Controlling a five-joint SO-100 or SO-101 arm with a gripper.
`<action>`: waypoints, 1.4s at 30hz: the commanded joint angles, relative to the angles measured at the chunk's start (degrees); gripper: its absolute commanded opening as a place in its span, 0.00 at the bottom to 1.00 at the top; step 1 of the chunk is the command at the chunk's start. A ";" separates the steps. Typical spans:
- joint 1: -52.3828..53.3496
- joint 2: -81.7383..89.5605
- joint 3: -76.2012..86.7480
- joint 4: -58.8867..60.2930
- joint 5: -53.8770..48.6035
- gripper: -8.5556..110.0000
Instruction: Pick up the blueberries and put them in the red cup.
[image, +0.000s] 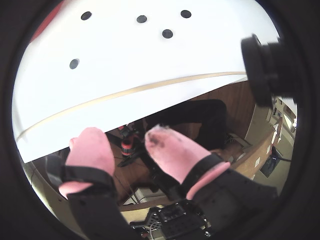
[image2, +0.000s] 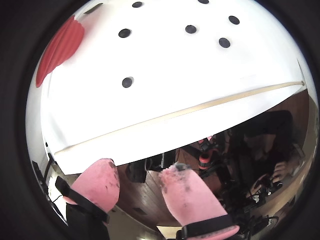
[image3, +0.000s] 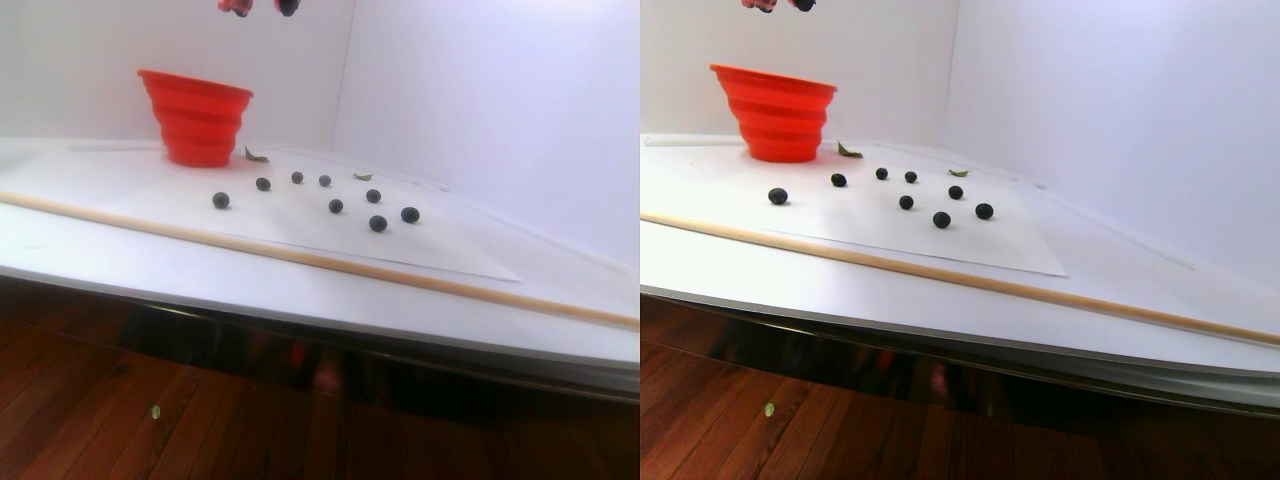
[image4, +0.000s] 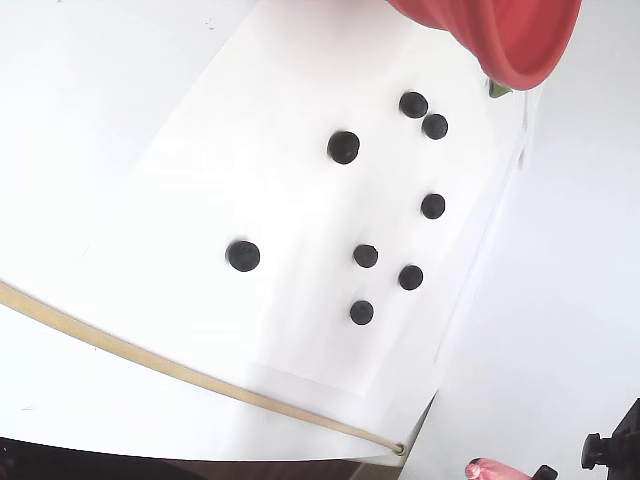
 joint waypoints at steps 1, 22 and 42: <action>-0.70 0.53 -0.18 -2.46 -1.05 0.21; -2.81 -7.73 6.77 -16.70 -8.44 0.22; -5.27 -18.98 9.76 -28.83 -11.60 0.23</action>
